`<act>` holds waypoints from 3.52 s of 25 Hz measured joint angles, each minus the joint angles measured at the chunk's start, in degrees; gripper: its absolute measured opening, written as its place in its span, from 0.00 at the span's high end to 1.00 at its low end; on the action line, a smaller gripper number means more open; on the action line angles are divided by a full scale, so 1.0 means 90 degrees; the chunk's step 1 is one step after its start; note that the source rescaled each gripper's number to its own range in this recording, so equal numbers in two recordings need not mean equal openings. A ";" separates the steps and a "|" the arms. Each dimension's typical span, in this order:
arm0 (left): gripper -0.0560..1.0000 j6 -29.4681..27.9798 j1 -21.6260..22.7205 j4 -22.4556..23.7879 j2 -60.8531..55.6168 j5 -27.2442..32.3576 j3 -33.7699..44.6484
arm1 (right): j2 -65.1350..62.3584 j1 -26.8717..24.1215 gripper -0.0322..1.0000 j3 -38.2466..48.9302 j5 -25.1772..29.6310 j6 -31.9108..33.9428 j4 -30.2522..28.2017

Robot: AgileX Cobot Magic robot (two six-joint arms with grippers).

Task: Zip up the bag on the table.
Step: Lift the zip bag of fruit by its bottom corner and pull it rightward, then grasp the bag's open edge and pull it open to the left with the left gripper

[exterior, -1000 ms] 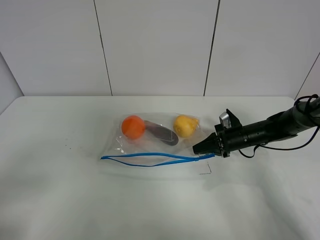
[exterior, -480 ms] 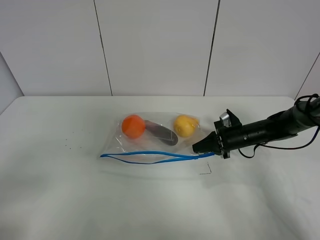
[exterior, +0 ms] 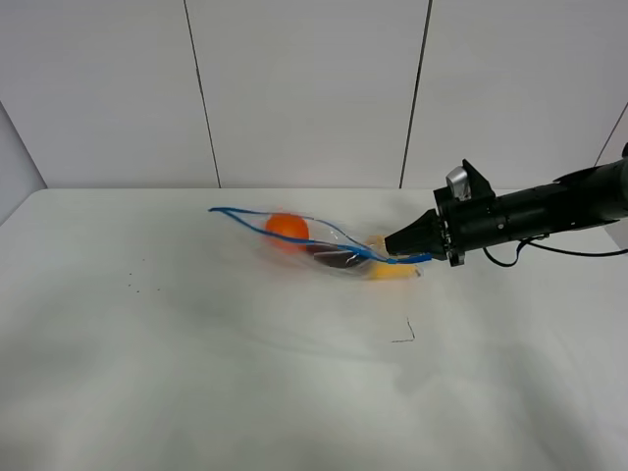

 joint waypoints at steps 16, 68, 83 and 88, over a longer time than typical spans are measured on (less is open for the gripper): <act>0.25 0.1622 0.0000 -0.0303 0.1872 -0.0580 -0.1298 | -0.0098 0.0000 0.97 0.0000 -0.0006 0.0209 -0.0460; 0.25 -0.6460 -0.8202 1.1135 1.2220 -0.2459 -0.3624 | -0.0098 0.0068 0.97 0.0000 -0.0006 0.0752 -0.0506; 0.27 -0.6443 -0.7925 1.1154 1.3137 -0.2453 -0.4457 | -0.0098 0.0068 0.97 0.0000 0.0000 0.0762 -0.0551; 0.34 -0.6392 -0.7835 1.1154 1.3151 -0.2524 -0.4490 | -0.0098 0.0068 0.97 0.0000 0.0000 0.0778 -0.0551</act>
